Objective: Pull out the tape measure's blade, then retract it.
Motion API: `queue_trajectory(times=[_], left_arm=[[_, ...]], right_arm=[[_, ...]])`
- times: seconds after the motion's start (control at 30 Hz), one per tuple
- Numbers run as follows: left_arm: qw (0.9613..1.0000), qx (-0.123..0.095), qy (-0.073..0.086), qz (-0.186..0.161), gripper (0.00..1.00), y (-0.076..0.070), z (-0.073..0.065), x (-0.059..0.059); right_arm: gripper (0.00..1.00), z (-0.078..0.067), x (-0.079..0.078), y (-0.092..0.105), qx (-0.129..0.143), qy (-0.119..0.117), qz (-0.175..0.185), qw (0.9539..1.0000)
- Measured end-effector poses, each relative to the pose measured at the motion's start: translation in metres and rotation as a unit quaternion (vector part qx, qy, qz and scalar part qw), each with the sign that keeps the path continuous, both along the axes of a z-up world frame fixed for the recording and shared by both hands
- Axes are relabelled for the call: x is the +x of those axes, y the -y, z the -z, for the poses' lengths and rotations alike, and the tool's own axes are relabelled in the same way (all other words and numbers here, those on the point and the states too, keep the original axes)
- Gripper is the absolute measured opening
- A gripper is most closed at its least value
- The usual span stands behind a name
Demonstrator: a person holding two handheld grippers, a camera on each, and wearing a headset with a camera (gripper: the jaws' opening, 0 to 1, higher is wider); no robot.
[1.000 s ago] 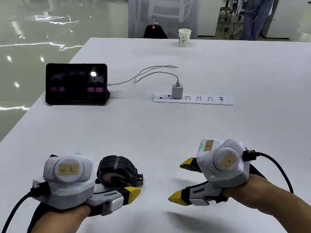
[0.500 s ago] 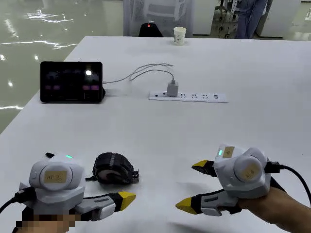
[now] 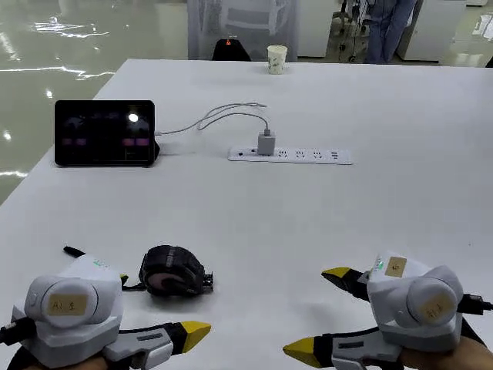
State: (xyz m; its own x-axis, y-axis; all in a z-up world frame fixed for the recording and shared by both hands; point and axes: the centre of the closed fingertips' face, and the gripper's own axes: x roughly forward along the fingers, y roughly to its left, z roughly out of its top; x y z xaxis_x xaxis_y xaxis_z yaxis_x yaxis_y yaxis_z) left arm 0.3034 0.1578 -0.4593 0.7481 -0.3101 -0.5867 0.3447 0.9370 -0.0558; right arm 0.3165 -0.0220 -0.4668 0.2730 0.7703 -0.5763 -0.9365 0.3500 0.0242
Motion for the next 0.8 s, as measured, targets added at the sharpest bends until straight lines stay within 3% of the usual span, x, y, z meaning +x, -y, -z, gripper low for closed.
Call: queue_trajectory(times=[0.33,0.8], left_arm=[[0.9998,-0.004,0.014,0.013,0.92,0.002,-0.004,-0.013],[0.998,-0.022,0.033,0.049,0.99,0.012,-0.011,-0.029]], right_arm=[[0.84,-0.004,-0.007,0.011,0.021,-0.001,0.042,0.9989],[0.97,-0.004,-0.022,0.018,0.048,-0.007,0.067,0.9966]])
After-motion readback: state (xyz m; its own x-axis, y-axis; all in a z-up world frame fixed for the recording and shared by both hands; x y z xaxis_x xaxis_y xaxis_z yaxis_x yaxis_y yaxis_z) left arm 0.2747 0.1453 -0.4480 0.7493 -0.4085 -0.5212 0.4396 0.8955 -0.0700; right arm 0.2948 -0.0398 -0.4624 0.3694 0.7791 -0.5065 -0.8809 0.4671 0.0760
